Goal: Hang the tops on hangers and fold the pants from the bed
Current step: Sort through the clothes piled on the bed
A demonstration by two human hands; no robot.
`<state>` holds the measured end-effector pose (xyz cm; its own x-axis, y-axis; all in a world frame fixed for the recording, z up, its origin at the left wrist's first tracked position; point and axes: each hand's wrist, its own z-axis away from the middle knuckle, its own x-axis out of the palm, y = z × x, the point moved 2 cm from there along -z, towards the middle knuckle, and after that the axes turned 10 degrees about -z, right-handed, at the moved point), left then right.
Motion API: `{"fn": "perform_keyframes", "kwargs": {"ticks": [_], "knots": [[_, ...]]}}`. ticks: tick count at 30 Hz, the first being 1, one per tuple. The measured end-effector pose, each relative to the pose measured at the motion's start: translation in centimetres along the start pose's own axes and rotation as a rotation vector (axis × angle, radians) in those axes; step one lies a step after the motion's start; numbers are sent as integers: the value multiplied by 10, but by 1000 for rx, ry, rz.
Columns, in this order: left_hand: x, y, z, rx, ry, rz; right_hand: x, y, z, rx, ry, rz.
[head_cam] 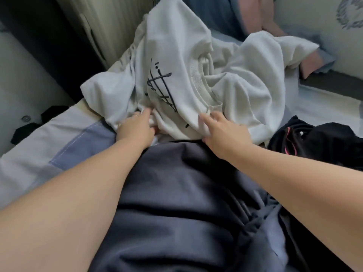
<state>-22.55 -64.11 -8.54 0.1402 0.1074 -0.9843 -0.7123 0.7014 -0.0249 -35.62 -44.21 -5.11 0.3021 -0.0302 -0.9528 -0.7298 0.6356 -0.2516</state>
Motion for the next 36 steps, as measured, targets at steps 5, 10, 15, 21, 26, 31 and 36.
{"fn": "perform_keyframes", "kwargs": {"ticks": [5, 10, 15, 21, 26, 31, 36], "knots": [[10, 2, -2, -3, 40, 86, 5, 12, -2, 24, 85, -42], [-35, 8, 38, 16, 117, 263, -22, 17, 39, 86, 114, -269], [-86, 67, 138, 211, 93, 356, -70, 43, 120, 266, 61, -411], [-122, 129, 282, 408, -164, 426, -117, 76, 274, 503, 4, -475], [-125, 161, 406, 519, -402, 461, -130, 91, 420, 745, 15, -538], [-120, 190, 512, 665, -616, 404, -115, 107, 565, 953, 33, -651], [-114, 232, 594, 840, -721, 313, -87, 124, 698, 1117, 86, -726]]}}
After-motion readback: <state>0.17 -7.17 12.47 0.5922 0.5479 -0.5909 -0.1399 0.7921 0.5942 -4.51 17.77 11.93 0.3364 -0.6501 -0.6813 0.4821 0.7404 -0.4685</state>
